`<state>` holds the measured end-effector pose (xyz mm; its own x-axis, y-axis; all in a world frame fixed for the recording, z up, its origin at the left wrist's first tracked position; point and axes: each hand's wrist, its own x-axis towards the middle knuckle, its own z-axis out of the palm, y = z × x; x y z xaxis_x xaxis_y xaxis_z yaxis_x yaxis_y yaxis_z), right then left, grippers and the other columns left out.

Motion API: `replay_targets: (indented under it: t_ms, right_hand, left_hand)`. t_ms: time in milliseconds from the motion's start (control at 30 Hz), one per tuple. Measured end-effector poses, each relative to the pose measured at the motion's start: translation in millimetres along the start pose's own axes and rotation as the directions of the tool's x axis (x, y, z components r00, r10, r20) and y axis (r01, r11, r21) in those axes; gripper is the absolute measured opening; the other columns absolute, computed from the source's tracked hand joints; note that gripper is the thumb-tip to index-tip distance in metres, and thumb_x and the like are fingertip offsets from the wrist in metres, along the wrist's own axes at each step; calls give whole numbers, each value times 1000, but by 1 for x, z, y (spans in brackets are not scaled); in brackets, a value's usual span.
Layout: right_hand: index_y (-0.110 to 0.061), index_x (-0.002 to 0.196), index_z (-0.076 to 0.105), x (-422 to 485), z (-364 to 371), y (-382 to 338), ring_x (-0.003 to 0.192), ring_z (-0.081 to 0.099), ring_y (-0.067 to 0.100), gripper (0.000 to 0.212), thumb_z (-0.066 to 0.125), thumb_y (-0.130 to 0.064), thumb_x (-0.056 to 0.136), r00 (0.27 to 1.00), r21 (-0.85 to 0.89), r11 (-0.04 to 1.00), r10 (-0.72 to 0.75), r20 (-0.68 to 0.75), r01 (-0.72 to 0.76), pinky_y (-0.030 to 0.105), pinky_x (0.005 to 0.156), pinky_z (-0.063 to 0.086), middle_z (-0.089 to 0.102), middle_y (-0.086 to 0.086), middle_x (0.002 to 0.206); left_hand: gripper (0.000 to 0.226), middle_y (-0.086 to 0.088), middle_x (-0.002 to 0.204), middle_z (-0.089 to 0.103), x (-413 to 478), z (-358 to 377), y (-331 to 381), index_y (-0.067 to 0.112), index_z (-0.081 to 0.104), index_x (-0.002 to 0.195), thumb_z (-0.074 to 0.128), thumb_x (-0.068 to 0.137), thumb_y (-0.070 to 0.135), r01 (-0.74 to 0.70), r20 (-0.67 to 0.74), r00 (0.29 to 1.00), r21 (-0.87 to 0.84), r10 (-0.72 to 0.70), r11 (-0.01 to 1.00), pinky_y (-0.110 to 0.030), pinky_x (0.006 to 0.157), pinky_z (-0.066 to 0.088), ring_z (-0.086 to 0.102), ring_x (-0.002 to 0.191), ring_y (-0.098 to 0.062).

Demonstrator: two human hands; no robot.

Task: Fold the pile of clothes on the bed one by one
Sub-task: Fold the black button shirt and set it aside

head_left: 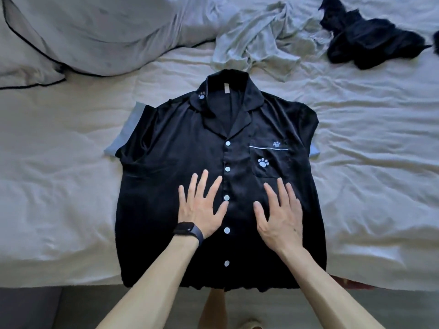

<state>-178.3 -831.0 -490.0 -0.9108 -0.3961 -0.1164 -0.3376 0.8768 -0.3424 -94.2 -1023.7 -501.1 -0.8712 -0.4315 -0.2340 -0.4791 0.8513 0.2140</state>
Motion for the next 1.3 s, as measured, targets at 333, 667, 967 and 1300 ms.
replay_targets:
  t_ms: [333,667,967,1300]
  right_hand:
    - [-49,159,6,-18,22,64,157,-9,26,72,26,-74,94,938,-250,966,31,346,60,56,120,-1,-8,0,171]
    - [-17,107,57,157,-68,71,87,71,20,42,66,-55,90,538,650,209,762,360,-731,38,72,57,65,-4,100]
    - [-7,105,70,221,-60,104,56,47,9,25,80,-18,86,415,619,-253,551,724,-743,22,50,50,58,2,83]
    - [-26,82,62,170,-93,188,61,65,26,22,70,-45,89,443,743,112,857,264,-660,47,67,59,60,-3,60]
  left_hand:
    - [87,7,168,-5,13,42,-13,57,8,153,37,77,89,-114,201,975,79,97,990,-77,107,-1,-8,154,-32]
    - [56,-4,149,38,109,-14,37,27,61,113,46,79,68,-159,42,986,-5,159,987,-62,112,27,30,142,-25]
    - [82,2,153,38,312,-62,218,28,27,153,56,86,66,-416,176,893,-29,414,909,-47,119,22,31,143,-21]
    - [17,-6,109,68,374,-29,287,27,56,112,56,96,33,-368,464,818,-31,340,929,-40,82,52,62,97,-33]
